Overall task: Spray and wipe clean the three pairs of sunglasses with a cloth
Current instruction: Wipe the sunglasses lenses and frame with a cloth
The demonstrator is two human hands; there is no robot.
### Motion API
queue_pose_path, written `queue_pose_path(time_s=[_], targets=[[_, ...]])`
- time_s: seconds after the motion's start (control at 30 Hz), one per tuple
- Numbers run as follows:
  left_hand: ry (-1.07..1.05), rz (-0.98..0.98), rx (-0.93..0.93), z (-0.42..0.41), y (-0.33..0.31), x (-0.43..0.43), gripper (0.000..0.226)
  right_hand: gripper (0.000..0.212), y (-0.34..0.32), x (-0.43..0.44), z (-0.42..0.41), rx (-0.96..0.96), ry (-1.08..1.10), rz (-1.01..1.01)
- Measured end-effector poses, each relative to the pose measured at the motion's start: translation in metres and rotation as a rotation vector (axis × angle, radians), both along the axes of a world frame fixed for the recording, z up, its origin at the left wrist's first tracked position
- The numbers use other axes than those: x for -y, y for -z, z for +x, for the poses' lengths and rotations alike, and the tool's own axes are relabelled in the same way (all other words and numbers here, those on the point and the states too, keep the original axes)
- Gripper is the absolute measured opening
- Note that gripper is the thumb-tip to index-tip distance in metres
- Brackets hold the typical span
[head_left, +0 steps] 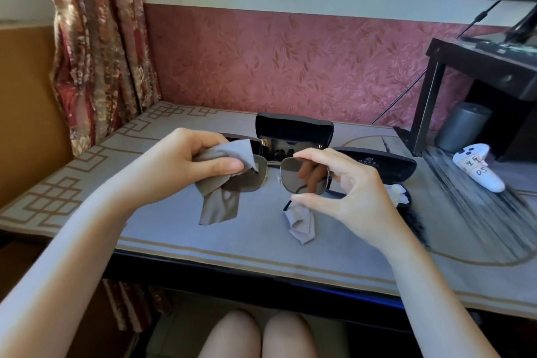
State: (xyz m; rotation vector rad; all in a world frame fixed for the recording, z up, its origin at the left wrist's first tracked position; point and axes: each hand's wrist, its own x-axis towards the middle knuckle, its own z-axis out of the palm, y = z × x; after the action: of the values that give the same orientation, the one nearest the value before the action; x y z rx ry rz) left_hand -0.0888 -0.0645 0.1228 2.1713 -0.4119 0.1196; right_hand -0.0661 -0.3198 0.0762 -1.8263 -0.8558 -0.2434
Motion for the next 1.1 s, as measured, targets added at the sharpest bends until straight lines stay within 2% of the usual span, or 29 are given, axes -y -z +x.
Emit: queue_pose_path(time_s=[0.1, 0.2, 0.3, 0.6, 0.8, 1.0, 1.1], targets=[[0.097, 0.035, -0.044, 0.0, 0.001, -0.009, 0.022, 0.049, 0.001, 0.0, 0.0, -0.013, -0.004, -0.01], [0.151, 0.05, -0.096, 0.0, 0.003, -0.015, 0.04, 0.048, 0.003, -0.002, 0.0, -0.034, -0.012, -0.013], [0.176, 0.072, -0.117, 0.001, 0.004, -0.015, 0.039, 0.048, 0.004, -0.003, 0.0, -0.034, -0.011, -0.031], [0.08, 0.074, -0.059, 0.001, 0.0, -0.005, 0.038, 0.048, -0.001, -0.003, -0.003, -0.037, -0.009, -0.041], [0.074, 0.169, -0.029, 0.001, 0.001, 0.015, 0.015, 0.046, 0.0, -0.008, -0.005, -0.028, 0.019, -0.107], [0.004, 0.154, 0.052, 0.001, 0.001, 0.021, 0.044, 0.046, 0.001, -0.007, -0.008, -0.037, 0.025, -0.08], [-0.031, 0.114, 0.067, 0.002, 0.003, 0.02, 0.05, 0.047, 0.001, -0.007, -0.007, -0.026, 0.032, -0.08]])
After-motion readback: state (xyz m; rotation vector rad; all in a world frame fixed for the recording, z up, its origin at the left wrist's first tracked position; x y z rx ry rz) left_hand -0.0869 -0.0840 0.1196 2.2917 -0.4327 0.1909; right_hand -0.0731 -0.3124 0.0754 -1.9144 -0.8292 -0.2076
